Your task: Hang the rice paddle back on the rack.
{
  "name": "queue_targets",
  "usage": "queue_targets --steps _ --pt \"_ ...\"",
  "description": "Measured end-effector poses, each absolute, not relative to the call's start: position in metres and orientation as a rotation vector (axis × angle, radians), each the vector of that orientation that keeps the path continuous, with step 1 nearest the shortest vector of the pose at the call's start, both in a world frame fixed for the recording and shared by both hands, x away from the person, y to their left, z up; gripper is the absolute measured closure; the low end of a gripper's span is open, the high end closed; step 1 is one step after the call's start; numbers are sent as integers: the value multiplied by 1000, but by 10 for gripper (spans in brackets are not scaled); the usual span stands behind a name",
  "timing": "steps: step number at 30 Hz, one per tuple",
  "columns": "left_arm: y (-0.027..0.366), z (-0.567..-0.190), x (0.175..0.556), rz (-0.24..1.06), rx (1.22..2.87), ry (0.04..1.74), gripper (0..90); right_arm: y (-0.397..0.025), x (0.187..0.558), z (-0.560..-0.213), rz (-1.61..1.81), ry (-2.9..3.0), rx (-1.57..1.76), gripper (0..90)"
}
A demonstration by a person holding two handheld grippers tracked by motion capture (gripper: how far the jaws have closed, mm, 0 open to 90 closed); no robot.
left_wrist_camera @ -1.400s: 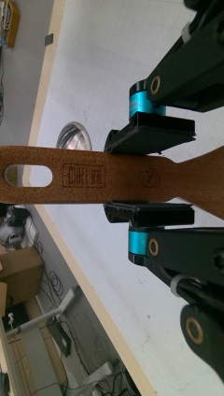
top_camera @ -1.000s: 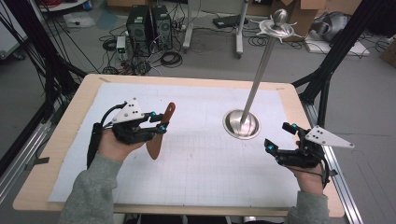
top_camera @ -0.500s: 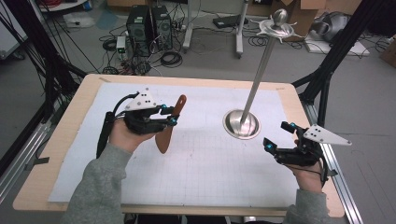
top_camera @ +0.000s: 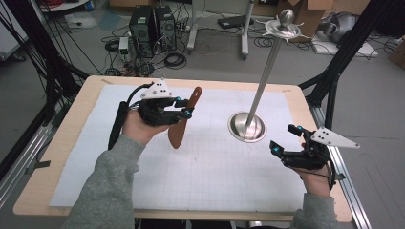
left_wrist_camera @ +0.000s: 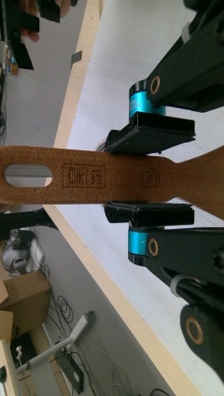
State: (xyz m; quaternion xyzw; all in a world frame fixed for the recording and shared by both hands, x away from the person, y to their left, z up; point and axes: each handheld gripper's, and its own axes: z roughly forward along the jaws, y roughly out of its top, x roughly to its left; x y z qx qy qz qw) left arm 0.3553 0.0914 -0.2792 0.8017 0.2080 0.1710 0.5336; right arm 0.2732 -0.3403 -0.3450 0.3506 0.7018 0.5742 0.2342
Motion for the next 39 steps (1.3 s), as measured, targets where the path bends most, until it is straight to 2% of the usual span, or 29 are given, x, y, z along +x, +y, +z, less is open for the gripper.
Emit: queue_targets --steps 16,39 --pt "58 -260 370 417 1927 465 652 -346 279 -345 1612 1907 964 48" --pt "17 -233 395 342 1896 476 652 -344 280 -346 1618 1906 955 48"
